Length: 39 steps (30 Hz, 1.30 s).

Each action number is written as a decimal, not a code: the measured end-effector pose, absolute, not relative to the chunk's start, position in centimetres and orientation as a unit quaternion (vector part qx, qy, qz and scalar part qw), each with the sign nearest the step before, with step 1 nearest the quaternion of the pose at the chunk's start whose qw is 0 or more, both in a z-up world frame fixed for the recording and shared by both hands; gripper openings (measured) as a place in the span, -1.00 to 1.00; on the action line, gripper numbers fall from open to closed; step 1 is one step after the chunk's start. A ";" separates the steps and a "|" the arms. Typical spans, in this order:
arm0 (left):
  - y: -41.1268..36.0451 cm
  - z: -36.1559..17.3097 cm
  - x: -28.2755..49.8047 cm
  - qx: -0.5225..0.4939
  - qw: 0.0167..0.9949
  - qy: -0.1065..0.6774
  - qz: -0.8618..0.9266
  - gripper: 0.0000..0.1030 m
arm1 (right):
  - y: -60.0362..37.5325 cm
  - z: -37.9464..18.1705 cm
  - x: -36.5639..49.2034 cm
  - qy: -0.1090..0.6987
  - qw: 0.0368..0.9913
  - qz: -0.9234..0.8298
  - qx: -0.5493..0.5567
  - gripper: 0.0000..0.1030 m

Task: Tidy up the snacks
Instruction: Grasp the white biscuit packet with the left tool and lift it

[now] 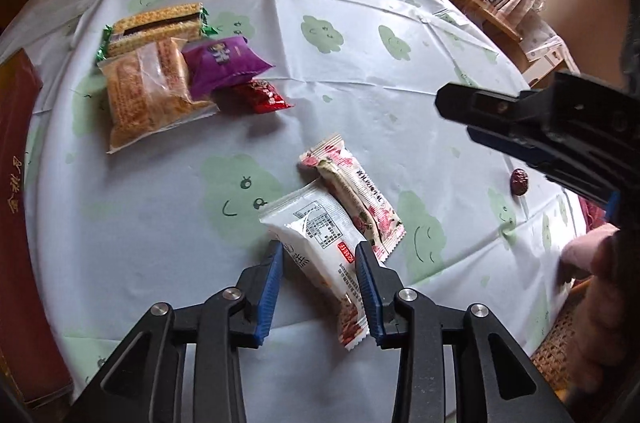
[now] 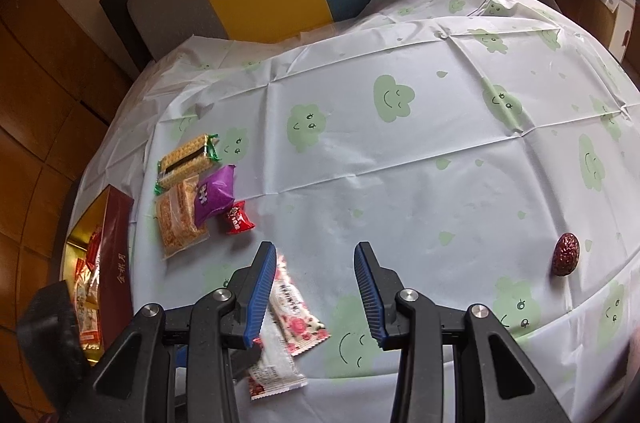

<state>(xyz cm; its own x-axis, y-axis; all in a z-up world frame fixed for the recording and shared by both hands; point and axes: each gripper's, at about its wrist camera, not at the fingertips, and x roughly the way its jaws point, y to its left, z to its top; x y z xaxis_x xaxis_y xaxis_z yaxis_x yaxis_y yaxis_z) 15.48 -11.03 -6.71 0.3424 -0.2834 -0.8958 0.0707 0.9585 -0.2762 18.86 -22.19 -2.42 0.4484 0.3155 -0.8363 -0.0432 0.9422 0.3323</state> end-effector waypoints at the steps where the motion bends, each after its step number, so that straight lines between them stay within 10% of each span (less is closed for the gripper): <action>1: -11.1 -6.8 15.5 -0.095 0.814 0.563 -0.108 -0.23 | -22.2 -2.4 18.9 0.513 0.842 0.105 0.133 -0.20; 13: -13.9 -7.0 16.9 -0.038 0.820 0.563 -0.102 -0.07 | -22.4 -2.2 18.8 0.510 0.843 0.106 0.137 -0.20; 20: -12.5 -6.7 15.0 -0.016 0.841 0.528 -0.118 -0.44 | -22.5 -2.2 18.8 0.509 0.844 0.101 0.134 -0.20; 39: -4.8 -6.6 5.1 -0.003 0.882 0.457 -0.113 -0.44 | -18.3 -3.4 17.9 0.535 0.828 0.161 0.051 -0.20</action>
